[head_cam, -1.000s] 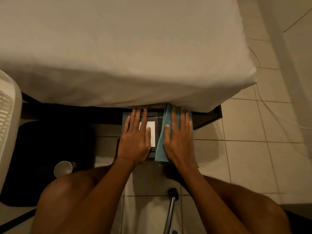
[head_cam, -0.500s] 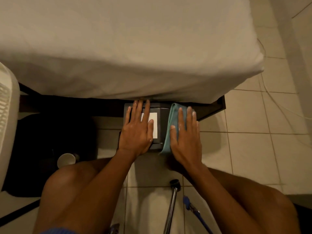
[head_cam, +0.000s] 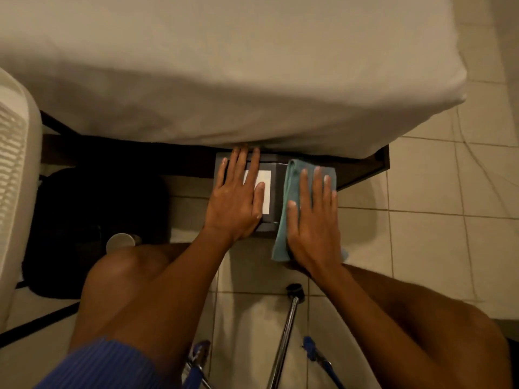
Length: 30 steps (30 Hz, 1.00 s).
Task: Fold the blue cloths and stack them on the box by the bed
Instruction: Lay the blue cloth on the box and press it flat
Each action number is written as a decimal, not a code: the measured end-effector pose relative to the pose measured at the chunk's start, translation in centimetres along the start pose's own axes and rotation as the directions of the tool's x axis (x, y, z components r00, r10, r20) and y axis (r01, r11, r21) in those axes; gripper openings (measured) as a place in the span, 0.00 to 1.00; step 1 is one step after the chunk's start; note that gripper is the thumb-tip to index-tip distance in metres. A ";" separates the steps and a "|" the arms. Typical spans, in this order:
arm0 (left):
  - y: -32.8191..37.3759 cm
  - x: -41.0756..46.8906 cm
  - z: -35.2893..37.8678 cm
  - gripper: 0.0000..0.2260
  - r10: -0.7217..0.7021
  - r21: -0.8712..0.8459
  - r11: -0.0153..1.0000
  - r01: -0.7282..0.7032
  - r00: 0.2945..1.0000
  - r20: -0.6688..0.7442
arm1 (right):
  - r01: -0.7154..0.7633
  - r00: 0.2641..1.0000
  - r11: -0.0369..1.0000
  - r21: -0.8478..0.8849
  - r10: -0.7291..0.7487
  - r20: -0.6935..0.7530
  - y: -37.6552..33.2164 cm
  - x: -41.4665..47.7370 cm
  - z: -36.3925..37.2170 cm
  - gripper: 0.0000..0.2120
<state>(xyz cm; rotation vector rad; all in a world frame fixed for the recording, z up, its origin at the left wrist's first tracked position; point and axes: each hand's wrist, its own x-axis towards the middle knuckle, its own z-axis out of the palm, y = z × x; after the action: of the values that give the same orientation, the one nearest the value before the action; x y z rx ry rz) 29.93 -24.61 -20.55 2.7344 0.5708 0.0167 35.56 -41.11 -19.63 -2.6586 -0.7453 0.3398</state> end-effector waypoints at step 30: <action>0.1 0.0 0.2 0.27 0.005 -0.030 1.000 -0.006 1.000 -0.020 | 0.076 0.997 0.997 0.020 -0.077 0.021 -0.7 0.8 -0.1 0.28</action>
<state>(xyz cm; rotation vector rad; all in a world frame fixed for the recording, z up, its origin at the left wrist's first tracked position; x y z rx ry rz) 29.94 -24.77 -20.72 2.7098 0.5640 0.0532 35.97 -40.17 -19.37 -2.6045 -0.8436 0.3540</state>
